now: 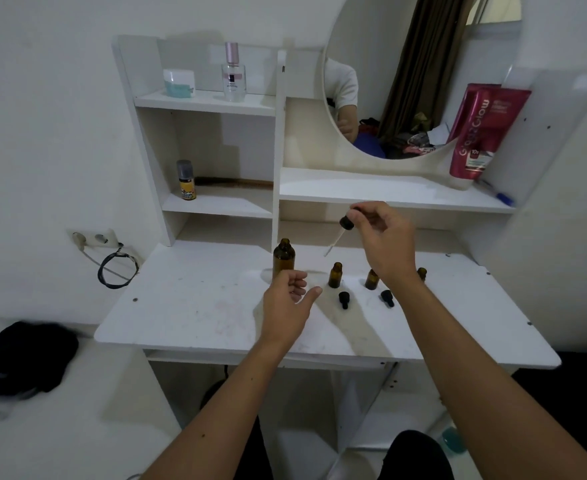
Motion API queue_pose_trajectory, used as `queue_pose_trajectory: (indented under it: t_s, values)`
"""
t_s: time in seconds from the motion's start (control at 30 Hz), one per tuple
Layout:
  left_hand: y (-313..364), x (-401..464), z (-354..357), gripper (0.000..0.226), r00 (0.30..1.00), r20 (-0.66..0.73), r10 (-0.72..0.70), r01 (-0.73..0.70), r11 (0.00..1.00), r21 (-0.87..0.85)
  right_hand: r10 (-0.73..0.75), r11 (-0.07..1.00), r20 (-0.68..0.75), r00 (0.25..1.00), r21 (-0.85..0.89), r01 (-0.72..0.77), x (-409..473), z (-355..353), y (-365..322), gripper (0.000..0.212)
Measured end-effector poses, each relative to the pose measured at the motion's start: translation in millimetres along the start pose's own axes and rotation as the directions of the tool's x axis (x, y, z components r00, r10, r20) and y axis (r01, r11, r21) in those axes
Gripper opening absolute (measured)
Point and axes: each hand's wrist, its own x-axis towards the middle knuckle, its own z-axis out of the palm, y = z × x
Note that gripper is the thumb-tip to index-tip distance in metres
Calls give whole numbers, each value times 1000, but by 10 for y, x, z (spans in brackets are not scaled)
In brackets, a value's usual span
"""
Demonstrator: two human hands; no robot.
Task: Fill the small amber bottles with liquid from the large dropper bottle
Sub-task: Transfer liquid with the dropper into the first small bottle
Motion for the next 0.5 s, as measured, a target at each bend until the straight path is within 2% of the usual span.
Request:
queue_pose_trajectory:
  t_s: [0.13, 0.3, 0.5]
  values:
    - [46, 71, 178, 45, 995, 98, 10, -12, 1000, 16, 31, 999, -34, 999, -14, -31, -59, -124, 136, 16]
    - [69, 225, 331, 54, 990, 142, 5, -12, 999, 49, 8, 1000, -41, 999, -27, -9, -68, -139, 224, 17]
    - [20, 365, 458, 48, 981, 186, 47, -73, 988, 137, -6, 996, 12, 1000, -85, 7, -111, -72, 381, 14]
